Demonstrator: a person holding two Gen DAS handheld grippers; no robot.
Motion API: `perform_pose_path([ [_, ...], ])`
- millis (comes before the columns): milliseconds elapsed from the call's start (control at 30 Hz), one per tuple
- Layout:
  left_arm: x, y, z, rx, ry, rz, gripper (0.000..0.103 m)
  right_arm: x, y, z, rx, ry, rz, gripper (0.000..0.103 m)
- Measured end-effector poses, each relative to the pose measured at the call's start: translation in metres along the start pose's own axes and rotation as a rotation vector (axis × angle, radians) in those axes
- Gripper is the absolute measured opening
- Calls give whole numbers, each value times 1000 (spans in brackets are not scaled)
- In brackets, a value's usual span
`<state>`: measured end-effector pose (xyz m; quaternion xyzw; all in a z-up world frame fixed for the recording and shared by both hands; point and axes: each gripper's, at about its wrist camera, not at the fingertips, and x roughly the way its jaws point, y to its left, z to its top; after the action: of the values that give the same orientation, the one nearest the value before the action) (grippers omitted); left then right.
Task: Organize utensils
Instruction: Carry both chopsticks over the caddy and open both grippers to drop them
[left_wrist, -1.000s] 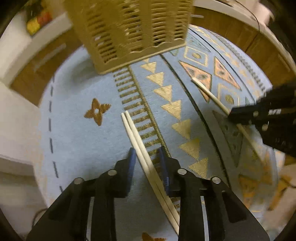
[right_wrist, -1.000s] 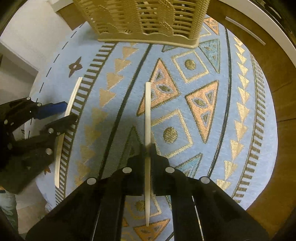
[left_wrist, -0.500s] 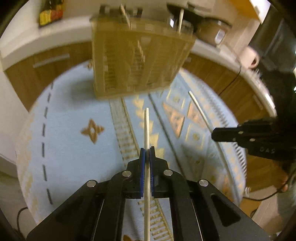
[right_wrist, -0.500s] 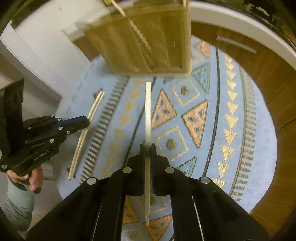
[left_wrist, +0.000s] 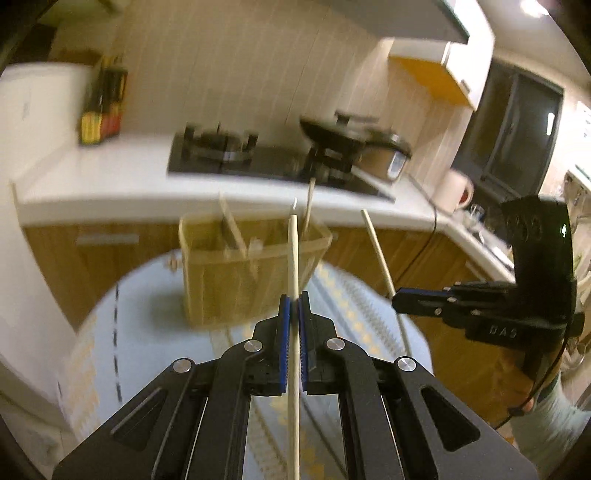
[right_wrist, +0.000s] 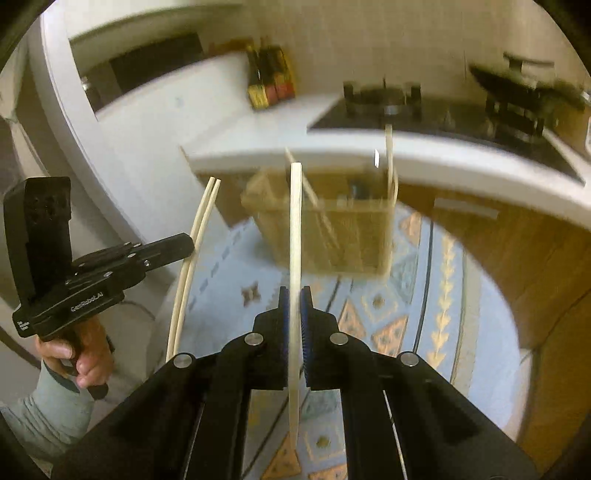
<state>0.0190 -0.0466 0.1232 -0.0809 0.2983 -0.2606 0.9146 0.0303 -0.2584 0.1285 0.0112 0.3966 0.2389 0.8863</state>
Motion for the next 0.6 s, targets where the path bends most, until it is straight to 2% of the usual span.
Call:
perform_pose_path([
  [200, -7, -15, 49, 41, -195, -8, 2, -13, -1, 39, -1, -185, -20, 4],
  [333, 8, -18, 71, 58, -334, 34, 2, -14, -10, 63, 29, -314, 10, 4],
  [467, 33, -9, 84, 29, -400, 48, 2, -8, -24, 81, 54, -437, 0, 4],
  [600, 56, 4, 88, -13, -441, 78, 2, 8, -33, 93, 29, -531, -102, 4],
])
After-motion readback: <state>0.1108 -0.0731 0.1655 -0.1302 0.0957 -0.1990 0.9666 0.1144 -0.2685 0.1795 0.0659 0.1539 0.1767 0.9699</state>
